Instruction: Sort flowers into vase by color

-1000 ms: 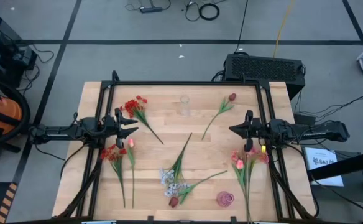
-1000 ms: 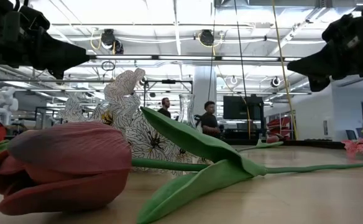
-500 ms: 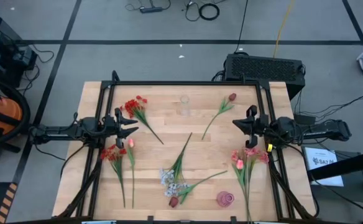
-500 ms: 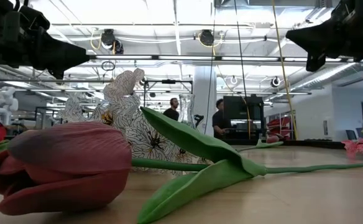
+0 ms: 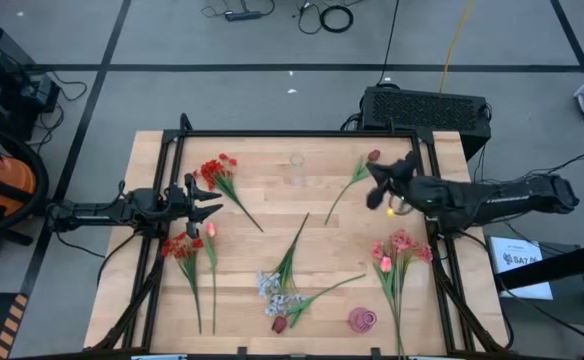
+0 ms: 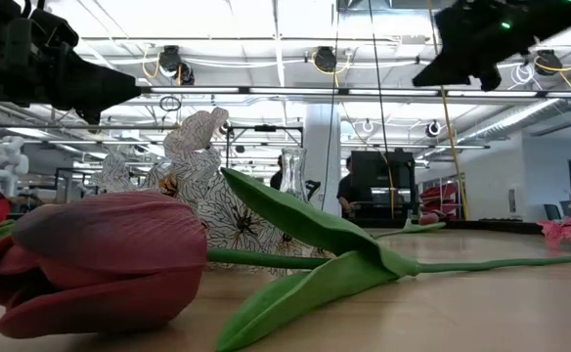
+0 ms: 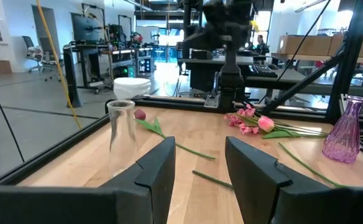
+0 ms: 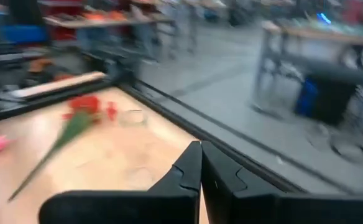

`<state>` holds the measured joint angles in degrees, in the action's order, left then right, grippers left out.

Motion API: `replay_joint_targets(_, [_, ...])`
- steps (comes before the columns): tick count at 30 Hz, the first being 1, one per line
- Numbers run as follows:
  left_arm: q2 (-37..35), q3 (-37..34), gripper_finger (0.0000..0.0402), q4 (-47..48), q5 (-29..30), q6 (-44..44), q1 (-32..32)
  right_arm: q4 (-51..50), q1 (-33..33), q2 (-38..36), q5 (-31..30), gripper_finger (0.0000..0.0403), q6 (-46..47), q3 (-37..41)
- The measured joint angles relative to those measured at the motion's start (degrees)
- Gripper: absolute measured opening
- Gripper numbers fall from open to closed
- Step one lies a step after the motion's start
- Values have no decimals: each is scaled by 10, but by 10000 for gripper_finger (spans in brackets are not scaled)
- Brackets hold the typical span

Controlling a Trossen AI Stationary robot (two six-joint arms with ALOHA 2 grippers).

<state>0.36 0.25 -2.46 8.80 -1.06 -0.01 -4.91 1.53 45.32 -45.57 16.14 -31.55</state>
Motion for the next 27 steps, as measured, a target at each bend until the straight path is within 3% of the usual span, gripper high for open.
replay_joint_targets(6, [0,0,148,0,0,0,0,-201,-30,127,3,0,281,-131])
replay_joint_targets(16, [0,0,148,0,0,0,0,-426,-148,268,197,1,543,-237])
replay_joint_targets(23, [0,0,148,0,0,0,0,-429,-227,324,267,35,533,-241])
replay_joint_targets(27, [0,0,148,0,0,0,0,-406,-263,347,279,69,494,-241])
